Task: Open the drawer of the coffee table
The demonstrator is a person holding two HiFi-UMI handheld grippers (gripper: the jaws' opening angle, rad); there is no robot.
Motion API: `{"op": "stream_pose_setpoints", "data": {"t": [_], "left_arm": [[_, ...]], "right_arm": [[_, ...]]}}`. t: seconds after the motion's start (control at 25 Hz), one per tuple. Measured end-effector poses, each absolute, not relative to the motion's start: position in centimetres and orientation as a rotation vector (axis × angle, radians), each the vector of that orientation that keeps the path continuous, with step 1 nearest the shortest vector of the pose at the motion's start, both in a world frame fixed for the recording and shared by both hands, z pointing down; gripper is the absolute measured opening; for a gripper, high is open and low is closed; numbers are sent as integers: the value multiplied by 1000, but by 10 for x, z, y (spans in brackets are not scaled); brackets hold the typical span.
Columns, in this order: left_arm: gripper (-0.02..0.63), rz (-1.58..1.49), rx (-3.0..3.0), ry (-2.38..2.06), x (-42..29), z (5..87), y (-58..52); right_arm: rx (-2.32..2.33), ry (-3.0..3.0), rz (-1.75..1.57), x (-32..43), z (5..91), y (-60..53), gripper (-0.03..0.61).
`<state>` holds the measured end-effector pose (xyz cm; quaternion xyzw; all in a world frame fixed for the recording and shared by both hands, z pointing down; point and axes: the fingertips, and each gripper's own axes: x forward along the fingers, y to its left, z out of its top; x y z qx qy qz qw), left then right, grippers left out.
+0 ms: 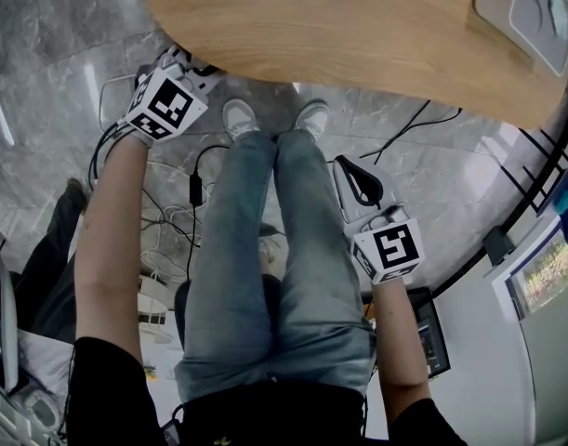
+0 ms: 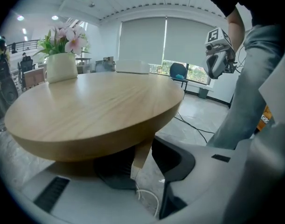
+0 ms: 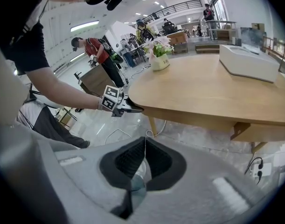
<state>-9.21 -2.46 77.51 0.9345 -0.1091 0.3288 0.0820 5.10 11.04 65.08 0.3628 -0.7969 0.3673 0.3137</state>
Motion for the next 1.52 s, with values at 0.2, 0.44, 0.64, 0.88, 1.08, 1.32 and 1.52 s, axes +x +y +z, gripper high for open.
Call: {"op": "stream_pose_setpoints", "data": {"t": [0.2, 0.44, 0.64, 0.88, 1.08, 1.32, 1.52], "left_arm": [[141, 878, 2685, -320, -93, 778, -25], [158, 844, 2657, -352, -94, 779, -25], [124, 924, 2742, -341, -92, 777, -22], [106, 993, 2765, -235, -95, 786, 25], [104, 996, 2740, -257, -98, 787, 66], [114, 983, 2682, -332, -98, 788, 70], [120, 1005, 2640, -322, -96, 789, 72]], "right_arm": [[966, -2094, 962, 57, 653, 115, 2], [965, -2102, 961, 54, 654, 121, 2], [969, -2097, 963, 55, 654, 127, 2], [979, -2096, 954, 60, 652, 134, 2], [991, -2083, 956, 62, 655, 141, 2], [986, -2072, 919, 67, 657, 143, 2], [959, -2015, 726, 94, 670, 124, 57]]}}
